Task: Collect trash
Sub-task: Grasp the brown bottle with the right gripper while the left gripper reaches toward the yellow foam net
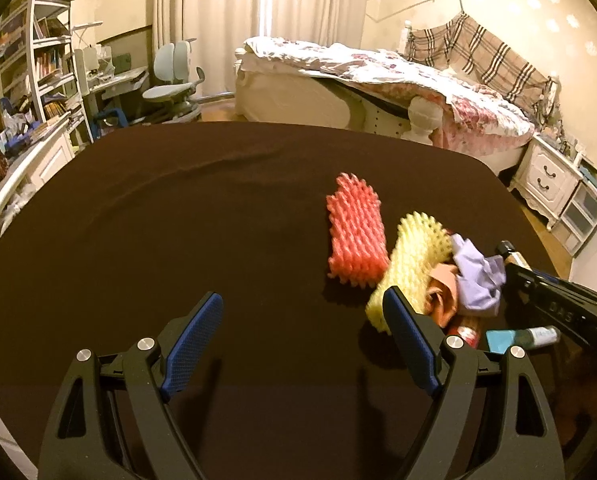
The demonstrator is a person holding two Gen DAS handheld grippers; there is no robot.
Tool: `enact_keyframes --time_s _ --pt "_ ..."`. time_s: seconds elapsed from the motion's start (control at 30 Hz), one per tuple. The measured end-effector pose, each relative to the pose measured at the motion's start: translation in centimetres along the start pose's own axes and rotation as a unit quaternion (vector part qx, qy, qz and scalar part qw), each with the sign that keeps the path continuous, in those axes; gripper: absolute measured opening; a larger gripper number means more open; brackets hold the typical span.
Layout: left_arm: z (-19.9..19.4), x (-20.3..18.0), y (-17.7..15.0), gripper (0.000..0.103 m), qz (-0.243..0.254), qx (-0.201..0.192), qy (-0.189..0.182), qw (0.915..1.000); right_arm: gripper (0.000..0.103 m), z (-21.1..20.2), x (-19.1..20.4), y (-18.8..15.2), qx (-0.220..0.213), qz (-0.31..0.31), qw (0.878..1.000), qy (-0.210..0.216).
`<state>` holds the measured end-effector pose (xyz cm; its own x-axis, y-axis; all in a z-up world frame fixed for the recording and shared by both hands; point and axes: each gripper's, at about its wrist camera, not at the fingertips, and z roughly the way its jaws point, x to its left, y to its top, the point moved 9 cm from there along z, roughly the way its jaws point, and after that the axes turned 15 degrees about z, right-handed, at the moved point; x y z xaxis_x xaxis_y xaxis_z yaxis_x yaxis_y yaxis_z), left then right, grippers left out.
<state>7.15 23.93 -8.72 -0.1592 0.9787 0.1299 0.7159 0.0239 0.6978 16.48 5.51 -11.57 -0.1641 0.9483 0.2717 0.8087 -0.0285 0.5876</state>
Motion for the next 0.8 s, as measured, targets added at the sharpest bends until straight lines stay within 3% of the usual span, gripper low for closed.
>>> enact_keyframes --time_s 0.17,0.6,0.8 --pt "1.6 1.1 0.7 0.082 -0.005 0.009 0.003 0.9999 0.023 0.4 -0.1 0.4 0.003 0.002 1.0 -0.002" --pt "4.5 1.0 3.0 0.081 -0.008 0.022 -0.036 0.9991 0.023 2.2 0.9 1.9 0.006 -0.002 1.0 -0.005" --pt "5.6 0.3 3.2 0.069 0.001 0.034 -0.069 0.9971 0.023 2.6 1.6 2.0 0.006 -0.005 1.0 -0.005"
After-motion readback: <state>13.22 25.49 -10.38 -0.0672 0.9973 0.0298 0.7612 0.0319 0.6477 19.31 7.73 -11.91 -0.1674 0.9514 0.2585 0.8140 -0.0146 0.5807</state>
